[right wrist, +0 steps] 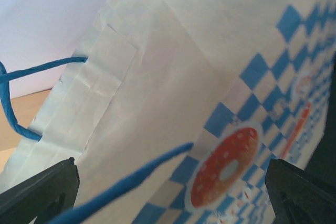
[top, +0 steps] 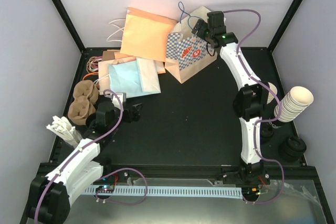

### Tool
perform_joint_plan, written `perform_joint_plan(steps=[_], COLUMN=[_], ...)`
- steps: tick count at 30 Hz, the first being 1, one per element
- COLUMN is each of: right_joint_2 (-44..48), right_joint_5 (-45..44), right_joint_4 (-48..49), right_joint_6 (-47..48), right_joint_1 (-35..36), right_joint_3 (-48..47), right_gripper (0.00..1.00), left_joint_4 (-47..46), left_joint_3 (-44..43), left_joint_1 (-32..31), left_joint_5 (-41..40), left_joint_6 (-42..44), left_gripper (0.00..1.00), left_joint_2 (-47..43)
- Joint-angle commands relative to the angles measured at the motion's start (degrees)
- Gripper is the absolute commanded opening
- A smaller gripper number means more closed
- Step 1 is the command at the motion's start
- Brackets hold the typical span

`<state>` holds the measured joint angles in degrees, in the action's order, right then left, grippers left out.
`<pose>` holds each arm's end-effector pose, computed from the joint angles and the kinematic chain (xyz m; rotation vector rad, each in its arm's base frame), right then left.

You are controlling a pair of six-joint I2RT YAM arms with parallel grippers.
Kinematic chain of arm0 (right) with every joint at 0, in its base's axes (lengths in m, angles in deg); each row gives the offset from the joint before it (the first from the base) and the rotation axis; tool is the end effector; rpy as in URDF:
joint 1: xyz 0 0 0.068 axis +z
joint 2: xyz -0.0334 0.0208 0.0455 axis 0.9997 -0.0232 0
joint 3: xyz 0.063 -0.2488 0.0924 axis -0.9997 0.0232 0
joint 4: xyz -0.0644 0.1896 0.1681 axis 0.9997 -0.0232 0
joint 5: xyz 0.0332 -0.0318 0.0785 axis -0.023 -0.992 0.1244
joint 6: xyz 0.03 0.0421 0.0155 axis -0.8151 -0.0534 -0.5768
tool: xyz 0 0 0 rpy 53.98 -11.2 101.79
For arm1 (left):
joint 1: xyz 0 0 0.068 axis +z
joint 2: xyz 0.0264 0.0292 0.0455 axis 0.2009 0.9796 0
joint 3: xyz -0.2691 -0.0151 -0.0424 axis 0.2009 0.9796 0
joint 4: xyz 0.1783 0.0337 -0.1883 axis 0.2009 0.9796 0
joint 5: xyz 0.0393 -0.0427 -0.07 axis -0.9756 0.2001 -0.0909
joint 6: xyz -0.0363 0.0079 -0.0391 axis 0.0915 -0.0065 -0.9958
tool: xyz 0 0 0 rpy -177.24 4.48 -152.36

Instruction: Pack the takeout coffee

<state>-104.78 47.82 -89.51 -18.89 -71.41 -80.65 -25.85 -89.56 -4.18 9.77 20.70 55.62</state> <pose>0.4852 0.1464 0.3496 0.5169 2.0795 0.4880 0.1728 -0.0547 0.1960 0.0565 2.0418 -0.5366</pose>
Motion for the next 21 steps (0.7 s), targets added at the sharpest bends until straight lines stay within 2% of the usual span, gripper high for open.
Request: perform_joint_plan(steps=[1, 6, 11, 18, 21], right_joint_2=[-3.1, -3.6, 0.5, 11.0, 13.5], right_joint_5=[1.9, 0.7, -0.4, -0.4, 0.5], right_joint_4=[3.1, 1.9, -0.4, 3.5, 3.0], right_joint_6=[2.7, 0.3, -2.8, -5.4, -5.3], right_joint_1=[-0.2, -0.2, -0.1, -0.1, -0.1], right_joint_3=[-4.7, -4.8, 0.0, 14.3, 16.5], right_gripper=[0.99, 0.96, 0.77, 0.47, 0.46], left_joint_4=[-1.8, -2.1, -2.2, -2.7, -2.7], left_joint_3=[-0.1, -0.1, 0.0, 0.0, 0.0], left_joint_1=[-0.1, -0.1, -0.1, -0.1, -0.1], left_joint_5=[0.1, 0.4, 0.5, 0.5, 0.5], left_joint_6=[0.6, 0.7, 0.6, 0.6, 0.7], left_gripper=[0.99, 0.99, 0.99, 0.99, 0.99], left_joint_2=[-0.2, 0.1, 0.1, 0.5, 0.7])
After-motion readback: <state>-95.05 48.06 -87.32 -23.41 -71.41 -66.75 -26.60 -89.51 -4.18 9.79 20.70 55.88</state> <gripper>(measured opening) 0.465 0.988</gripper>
